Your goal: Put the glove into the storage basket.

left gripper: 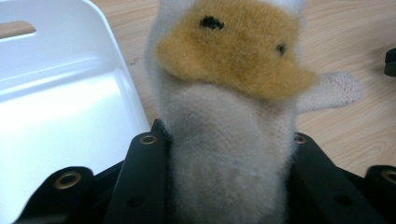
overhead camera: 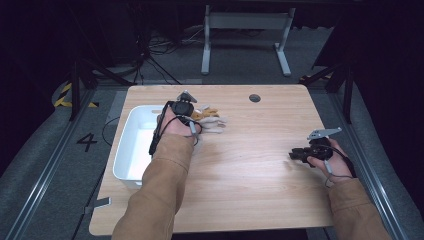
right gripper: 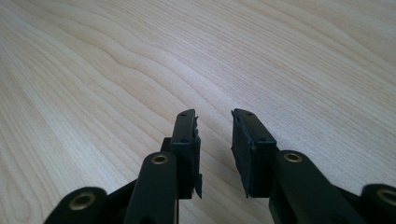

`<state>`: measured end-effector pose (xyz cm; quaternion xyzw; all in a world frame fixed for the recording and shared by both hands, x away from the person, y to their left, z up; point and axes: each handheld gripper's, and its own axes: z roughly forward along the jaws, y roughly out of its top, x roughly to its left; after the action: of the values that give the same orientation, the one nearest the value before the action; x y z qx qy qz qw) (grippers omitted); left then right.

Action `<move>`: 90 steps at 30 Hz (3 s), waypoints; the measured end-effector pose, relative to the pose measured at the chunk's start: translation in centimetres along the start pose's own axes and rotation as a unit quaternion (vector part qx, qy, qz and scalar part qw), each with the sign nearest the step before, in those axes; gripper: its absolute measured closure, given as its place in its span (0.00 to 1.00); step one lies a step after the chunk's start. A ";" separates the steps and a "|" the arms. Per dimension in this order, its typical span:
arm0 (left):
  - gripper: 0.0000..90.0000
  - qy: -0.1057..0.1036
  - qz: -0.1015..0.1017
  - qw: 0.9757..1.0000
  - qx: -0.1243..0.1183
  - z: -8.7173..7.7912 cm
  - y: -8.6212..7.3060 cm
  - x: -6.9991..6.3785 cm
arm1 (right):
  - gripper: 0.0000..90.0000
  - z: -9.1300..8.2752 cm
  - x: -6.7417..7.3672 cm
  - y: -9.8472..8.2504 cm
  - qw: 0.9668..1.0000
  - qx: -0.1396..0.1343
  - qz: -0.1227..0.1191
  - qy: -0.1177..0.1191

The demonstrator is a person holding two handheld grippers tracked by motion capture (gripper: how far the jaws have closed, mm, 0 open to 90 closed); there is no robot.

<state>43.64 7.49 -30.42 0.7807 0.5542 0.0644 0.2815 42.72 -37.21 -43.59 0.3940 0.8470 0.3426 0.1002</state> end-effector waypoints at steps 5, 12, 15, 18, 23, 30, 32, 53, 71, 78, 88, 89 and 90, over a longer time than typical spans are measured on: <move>0.74 0.007 -0.039 0.999 -0.007 -0.6 0.2 0.4 | 0.79 -0.1 0.1 0.0 1.000 -0.003 0.000 -0.002; 0.74 0.022 -0.069 0.997 -0.006 -1.4 0.3 1.3 | 0.79 -0.1 0.1 0.1 1.000 -0.004 0.001 -0.003; 0.74 0.024 -0.082 0.996 -0.002 -1.7 0.2 2.0 | 0.78 0.0 0.1 0.0 1.000 -0.003 -0.001 -0.002; 0.74 0.033 -0.095 0.995 -0.003 -2.0 0.1 2.6 | 0.78 0.0 0.1 0.0 1.000 -0.005 0.001 -0.002; 0.74 0.031 -0.110 0.993 -0.017 -2.8 -0.1 3.6 | 0.78 0.0 0.2 0.0 1.000 -0.005 0.000 -0.002; 0.74 0.041 -0.123 0.991 -0.023 -3.5 -0.5 4.8 | 0.78 0.1 0.2 0.0 1.000 -0.003 0.000 0.000; 0.74 0.045 -0.128 0.990 -0.027 -3.6 -0.6 5.1 | 0.78 0.2 0.2 0.0 1.000 -0.003 0.000 0.000; 0.74 0.074 -0.179 0.981 -0.034 -2.9 -3.0 8.4 | 0.77 0.3 0.2 0.0 1.000 -0.002 0.003 0.002; 0.74 0.075 -0.202 0.976 -0.020 0.5 -5.2 10.1 | 0.77 0.4 0.2 -0.1 1.000 0.003 0.004 0.001; 0.74 0.082 -0.211 0.974 -0.022 1.7 -5.6 10.6 | 0.77 0.5 0.1 -0.1 1.000 0.004 0.002 0.000; 0.73 0.076 -0.227 0.971 -0.025 3.5 -6.4 10.9 | 0.76 0.5 0.1 -0.2 1.000 0.004 0.005 0.000; 0.73 0.076 -0.227 0.971 -0.020 3.6 -6.4 11.0 | 0.76 0.5 0.1 -0.2 1.000 0.004 0.005 -0.001; 0.73 0.077 -0.229 0.970 -0.020 3.8 -6.5 11.1 | 0.76 0.5 0.1 -0.2 1.000 0.004 0.006 0.000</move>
<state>43.96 17.57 -39.23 0.6200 0.7369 0.0690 0.2604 42.75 -37.01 -44.06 0.3992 0.8462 0.3395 0.0967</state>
